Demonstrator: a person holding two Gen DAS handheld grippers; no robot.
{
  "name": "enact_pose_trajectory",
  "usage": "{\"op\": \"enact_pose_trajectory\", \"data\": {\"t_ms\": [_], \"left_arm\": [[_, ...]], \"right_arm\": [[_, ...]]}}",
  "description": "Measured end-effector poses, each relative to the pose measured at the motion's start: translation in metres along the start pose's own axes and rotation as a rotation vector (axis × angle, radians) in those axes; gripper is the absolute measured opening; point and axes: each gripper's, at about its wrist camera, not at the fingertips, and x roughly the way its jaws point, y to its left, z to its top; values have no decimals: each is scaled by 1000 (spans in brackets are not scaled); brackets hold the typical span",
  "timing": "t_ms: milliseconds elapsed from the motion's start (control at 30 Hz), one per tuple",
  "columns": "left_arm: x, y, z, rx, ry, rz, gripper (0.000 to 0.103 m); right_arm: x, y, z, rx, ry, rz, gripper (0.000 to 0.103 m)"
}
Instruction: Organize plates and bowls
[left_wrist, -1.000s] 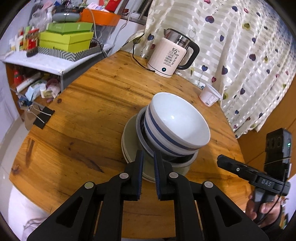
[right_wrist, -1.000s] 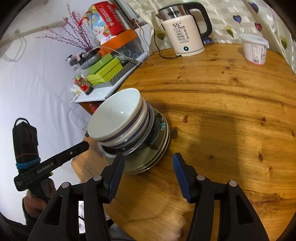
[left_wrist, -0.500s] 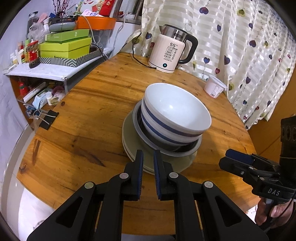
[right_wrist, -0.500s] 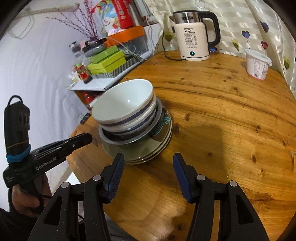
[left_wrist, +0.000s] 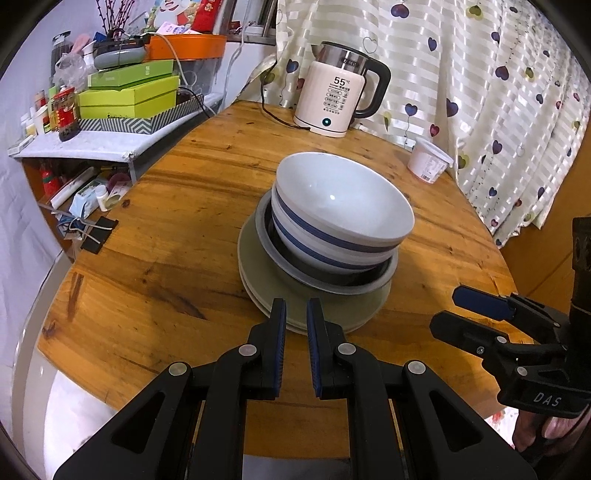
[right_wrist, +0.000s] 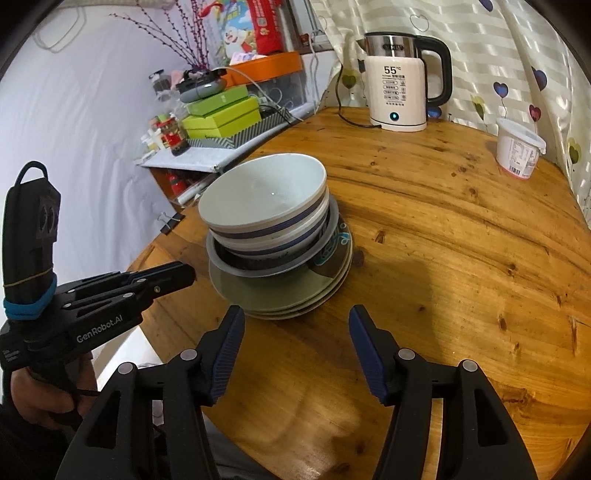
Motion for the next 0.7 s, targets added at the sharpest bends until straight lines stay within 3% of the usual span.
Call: {"op": "enact_pose_trajectory", "data": {"t_ms": [367, 700], "left_arm": [[-1, -7, -3, 28, -4, -12, 12], [10, -5, -5, 20, 34, 49, 12]], "right_arm": [[4, 5, -1, -20, 13, -20, 63], [9, 9, -1, -42, 24, -31, 63]]}}
